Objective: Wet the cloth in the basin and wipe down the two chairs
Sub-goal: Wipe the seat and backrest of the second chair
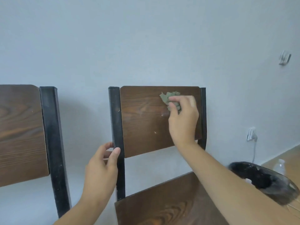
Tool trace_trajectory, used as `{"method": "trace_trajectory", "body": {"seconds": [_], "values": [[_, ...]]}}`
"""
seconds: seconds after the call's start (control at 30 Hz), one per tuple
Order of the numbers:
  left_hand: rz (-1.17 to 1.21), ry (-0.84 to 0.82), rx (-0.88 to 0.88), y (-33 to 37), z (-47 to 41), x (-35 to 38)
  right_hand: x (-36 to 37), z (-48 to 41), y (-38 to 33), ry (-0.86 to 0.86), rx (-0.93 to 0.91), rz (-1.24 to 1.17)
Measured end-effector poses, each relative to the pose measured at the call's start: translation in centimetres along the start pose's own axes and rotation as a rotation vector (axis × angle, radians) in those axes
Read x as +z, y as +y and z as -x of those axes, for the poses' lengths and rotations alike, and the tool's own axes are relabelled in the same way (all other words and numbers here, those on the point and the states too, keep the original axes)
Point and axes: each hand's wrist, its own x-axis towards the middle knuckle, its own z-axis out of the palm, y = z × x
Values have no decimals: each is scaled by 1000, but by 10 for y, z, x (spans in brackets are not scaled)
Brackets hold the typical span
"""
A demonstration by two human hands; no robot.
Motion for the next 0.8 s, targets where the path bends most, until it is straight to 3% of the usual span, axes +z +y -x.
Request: {"method": "trace_trajectory", "body": {"seconds": [0.13,0.17,0.23,0.33,0.4,0.53,0.7,0.77,0.8], "values": [[-11,-16,-1,2,-4,-4,3,109,-10,-433,-466,1],[-6,-20,4,2,-5,-4,-4,110,-2,-463,-522,14],[-1,-32,4,2,-7,-5,-5,73,16,-280,-379,45],[-10,-48,23,-3,-9,-5,6,-4,16,131,75,94],[-16,-52,26,-7,-8,-4,12,13,6,100,93,109],[-36,-54,47,-7,-11,-5,-2,105,21,-258,-254,186],[-11,-69,71,-12,-17,-5,2,0,36,188,254,169],[-19,-78,69,-14,-16,-4,12,15,9,141,176,154],[-29,-81,71,-15,-16,-4,17,38,-4,28,32,121]]}}
